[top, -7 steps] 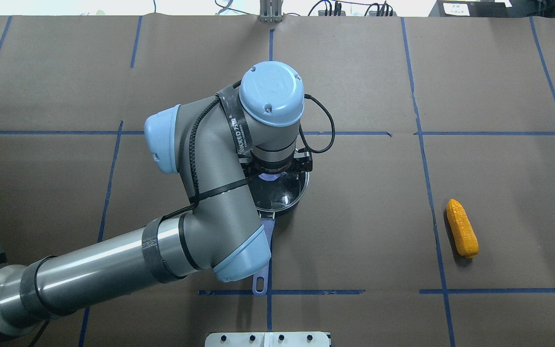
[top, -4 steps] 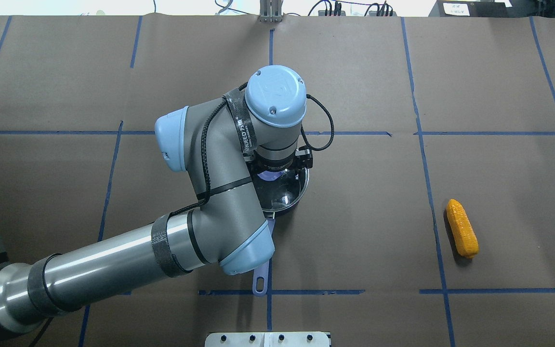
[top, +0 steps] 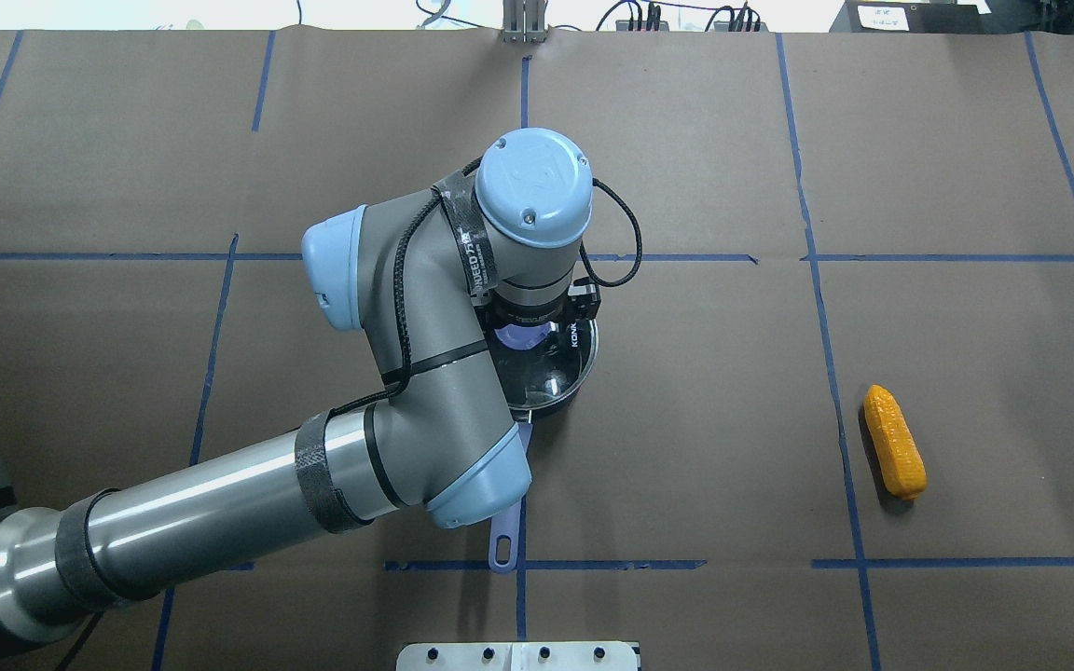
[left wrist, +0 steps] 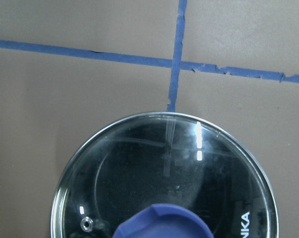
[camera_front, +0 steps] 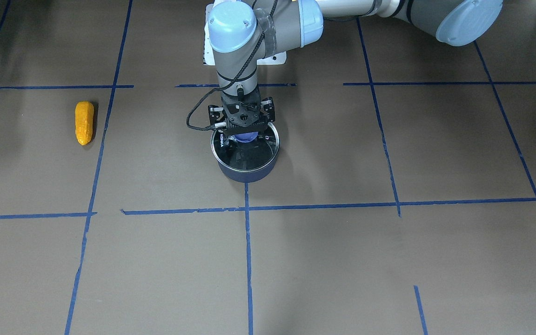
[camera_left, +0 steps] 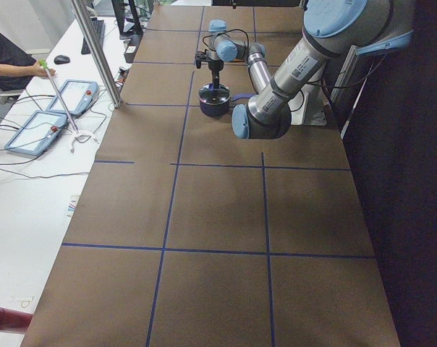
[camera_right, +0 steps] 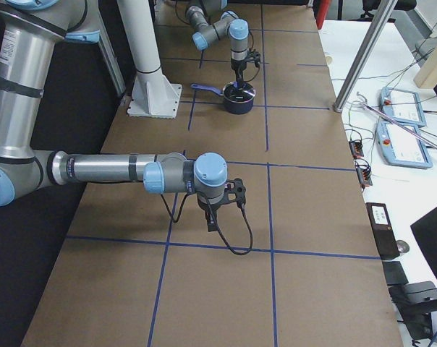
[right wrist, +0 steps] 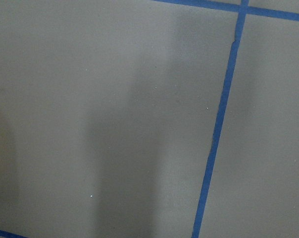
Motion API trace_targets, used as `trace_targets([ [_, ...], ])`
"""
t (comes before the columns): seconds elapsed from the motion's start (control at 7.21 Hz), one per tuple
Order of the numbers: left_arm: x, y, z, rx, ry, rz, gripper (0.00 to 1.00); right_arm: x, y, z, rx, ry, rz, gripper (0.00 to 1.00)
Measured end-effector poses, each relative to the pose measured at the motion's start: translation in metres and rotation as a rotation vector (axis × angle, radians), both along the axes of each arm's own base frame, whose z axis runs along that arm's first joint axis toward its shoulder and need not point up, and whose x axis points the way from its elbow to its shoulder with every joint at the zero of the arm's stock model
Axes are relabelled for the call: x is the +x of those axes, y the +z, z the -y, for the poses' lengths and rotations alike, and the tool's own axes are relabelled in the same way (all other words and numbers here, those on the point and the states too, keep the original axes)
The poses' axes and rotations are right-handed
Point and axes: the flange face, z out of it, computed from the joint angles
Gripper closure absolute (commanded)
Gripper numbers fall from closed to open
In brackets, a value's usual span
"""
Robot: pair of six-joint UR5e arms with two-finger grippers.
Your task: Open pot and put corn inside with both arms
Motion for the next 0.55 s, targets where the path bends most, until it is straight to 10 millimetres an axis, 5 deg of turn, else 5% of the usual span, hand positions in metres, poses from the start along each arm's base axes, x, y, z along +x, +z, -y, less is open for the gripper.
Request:
trace_targets([
  [0.28,-0.007,-0.007,0.0,0.01,-0.006,-0.014,1.0,0.0,0.003,0.0,-0.003,-0.001,0.0,0.0],
  [0.55,-0.061,-0.024,0.008,0.047,-0.053,-0.076,1.0,0.0,0.004,0.0,-0.004,-0.002,0.0,0.0],
])
